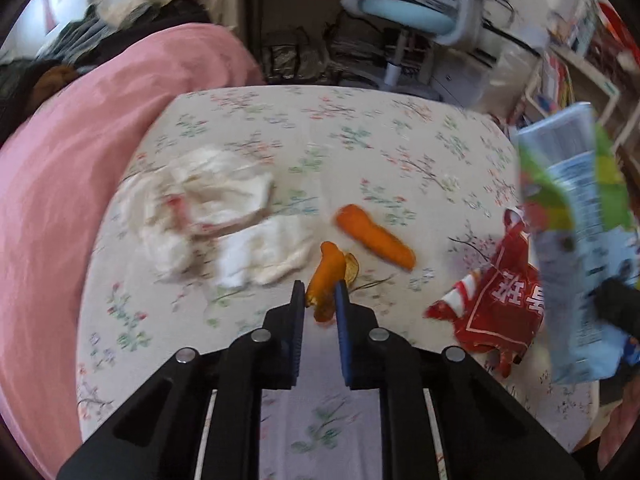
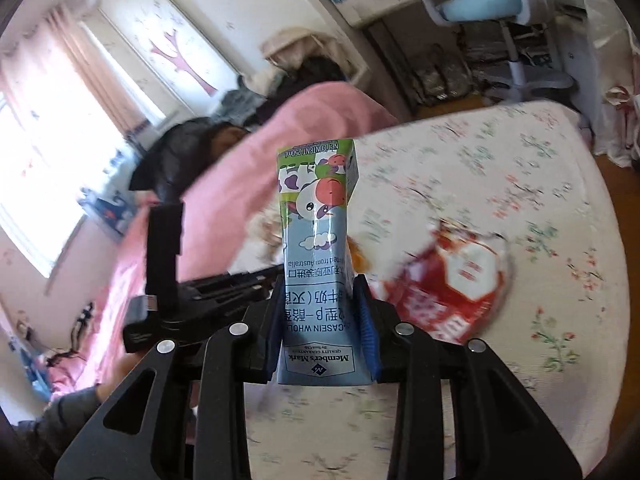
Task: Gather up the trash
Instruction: 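Grasp the blue-green juice carton with the right tool while the left tool grasps another carrot piece, then carry carton and carrot over the yellow bin and open both tools to drop them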
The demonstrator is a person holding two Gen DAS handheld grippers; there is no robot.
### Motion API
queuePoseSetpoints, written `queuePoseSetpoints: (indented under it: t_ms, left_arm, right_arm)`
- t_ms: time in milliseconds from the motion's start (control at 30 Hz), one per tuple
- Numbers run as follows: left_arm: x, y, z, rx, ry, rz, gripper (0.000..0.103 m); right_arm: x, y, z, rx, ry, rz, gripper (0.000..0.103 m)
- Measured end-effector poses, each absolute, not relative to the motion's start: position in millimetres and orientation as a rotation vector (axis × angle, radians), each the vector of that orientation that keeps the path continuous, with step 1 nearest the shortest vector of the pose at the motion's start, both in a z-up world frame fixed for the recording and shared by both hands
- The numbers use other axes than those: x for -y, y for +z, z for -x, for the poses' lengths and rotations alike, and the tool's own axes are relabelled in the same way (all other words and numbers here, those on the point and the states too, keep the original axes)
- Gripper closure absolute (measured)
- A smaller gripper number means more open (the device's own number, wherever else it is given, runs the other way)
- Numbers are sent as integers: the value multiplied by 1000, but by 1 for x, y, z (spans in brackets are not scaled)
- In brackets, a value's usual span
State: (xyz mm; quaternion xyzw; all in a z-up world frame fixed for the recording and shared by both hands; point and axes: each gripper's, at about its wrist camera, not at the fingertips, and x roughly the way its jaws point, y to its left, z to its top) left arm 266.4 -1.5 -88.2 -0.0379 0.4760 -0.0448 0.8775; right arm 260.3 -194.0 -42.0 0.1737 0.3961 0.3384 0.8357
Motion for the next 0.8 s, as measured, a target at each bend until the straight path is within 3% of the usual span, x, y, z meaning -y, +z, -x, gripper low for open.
queuePoseSetpoints:
  t_ms: [400,800]
  left_arm:
    - [-54,-56,-208,-914,-32,238,88]
    - [-45,-46,-170,-878,-56,233,88]
  right_arm:
    - [153,-49,-227,-915,811,-362,72]
    - [132,-81,-176,-1010,860,-414,72]
